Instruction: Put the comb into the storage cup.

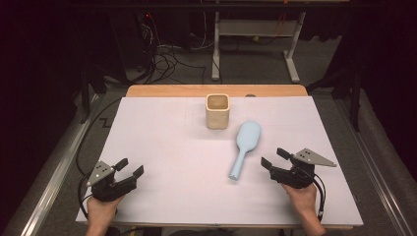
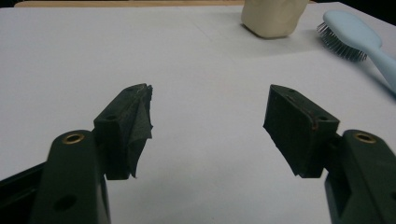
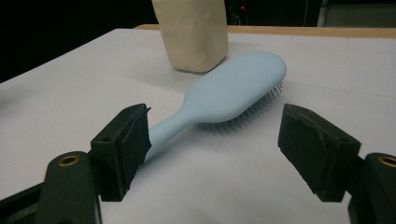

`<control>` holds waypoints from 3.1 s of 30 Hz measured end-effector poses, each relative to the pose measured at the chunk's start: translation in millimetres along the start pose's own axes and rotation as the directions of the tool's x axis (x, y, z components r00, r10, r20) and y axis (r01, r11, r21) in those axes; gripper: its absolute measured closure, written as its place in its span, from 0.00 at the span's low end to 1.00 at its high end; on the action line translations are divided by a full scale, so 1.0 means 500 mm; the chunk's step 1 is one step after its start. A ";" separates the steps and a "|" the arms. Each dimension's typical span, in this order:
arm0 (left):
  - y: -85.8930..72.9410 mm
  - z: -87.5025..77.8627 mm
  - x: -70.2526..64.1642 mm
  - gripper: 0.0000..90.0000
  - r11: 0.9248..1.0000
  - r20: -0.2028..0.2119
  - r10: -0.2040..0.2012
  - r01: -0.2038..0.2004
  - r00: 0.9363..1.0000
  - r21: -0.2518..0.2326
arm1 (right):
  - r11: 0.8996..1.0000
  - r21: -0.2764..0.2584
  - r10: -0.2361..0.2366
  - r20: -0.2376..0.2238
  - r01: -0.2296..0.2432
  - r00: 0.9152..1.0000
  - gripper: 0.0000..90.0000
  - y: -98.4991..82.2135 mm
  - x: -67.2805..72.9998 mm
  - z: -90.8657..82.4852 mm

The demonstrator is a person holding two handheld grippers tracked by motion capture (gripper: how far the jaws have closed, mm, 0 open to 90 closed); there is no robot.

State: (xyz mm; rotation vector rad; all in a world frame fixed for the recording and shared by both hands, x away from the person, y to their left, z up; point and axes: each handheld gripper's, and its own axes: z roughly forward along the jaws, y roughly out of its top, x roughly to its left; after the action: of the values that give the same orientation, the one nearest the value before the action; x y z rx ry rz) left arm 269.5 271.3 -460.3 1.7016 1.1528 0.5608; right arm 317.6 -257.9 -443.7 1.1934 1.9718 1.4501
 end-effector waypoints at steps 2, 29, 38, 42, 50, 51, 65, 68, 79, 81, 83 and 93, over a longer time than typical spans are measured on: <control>0.000 -0.001 -0.002 0.36 1.000 -0.002 0.001 -0.001 1.000 -0.003 | 1.000 0.004 -0.007 0.000 0.007 1.000 0.30 0.004 0.002 0.007; -0.001 -0.005 -0.001 0.36 1.000 -0.002 0.001 -0.001 1.000 -0.008 | 0.996 0.083 -0.022 -0.084 0.029 0.996 0.46 0.046 0.039 0.085; -0.002 -0.003 0.000 0.36 1.000 -0.007 -0.006 0.006 1.000 0.004 | 0.987 0.157 -0.012 -0.104 0.028 0.994 0.59 0.070 0.054 0.114; -0.002 -0.004 -0.001 0.36 1.000 -0.006 -0.001 0.001 1.000 0.006 | 0.980 0.195 -0.007 -0.108 0.028 0.994 0.67 0.080 0.058 0.120; -0.002 -0.003 0.001 0.36 1.000 -0.007 -0.009 0.010 1.000 0.007 | 0.951 0.307 -0.009 -0.113 0.043 0.994 0.86 0.101 0.073 0.137; -0.002 -0.003 0.001 0.36 1.000 -0.007 -0.011 0.012 1.000 0.007 | 0.947 0.316 -0.013 -0.114 0.048 0.993 0.89 0.104 0.074 0.139; -0.002 -0.001 0.004 0.36 1.000 -0.013 -0.022 0.022 1.000 0.007 | 0.841 0.524 -0.060 -0.154 0.133 0.986 1.00 0.131 0.117 0.198; -0.002 -0.002 0.006 0.36 1.000 -0.017 -0.028 0.029 0.999 0.006 | 0.819 0.557 -0.058 -0.157 0.137 0.986 1.00 0.126 0.123 0.210; -0.002 -0.003 0.006 0.36 1.000 -0.018 -0.030 0.030 0.999 0.000 | 0.774 0.616 -0.061 -0.161 0.149 0.985 1.00 0.113 0.133 0.228; -0.002 -0.003 0.006 0.35 1.000 -0.018 -0.029 0.029 0.999 0.000 | 0.763 0.629 -0.058 -0.162 0.149 0.985 1.00 0.109 0.134 0.231; -0.002 -0.003 0.006 0.35 1.000 -0.019 -0.027 0.027 0.999 -0.001 | 0.759 0.632 -0.060 -0.166 0.153 0.984 1.00 0.108 0.135 0.232; -0.001 -0.005 0.007 0.34 1.000 -0.027 -0.026 0.025 0.999 -0.012 | 0.731 0.657 -0.088 -0.174 0.182 0.981 1.00 0.102 0.142 0.235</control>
State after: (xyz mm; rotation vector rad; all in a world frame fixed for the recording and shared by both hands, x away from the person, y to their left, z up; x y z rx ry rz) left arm 268.7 275.8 -460.2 1.6716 1.1865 0.5752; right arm 385.7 -128.9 -429.9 1.1929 2.7410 0.7463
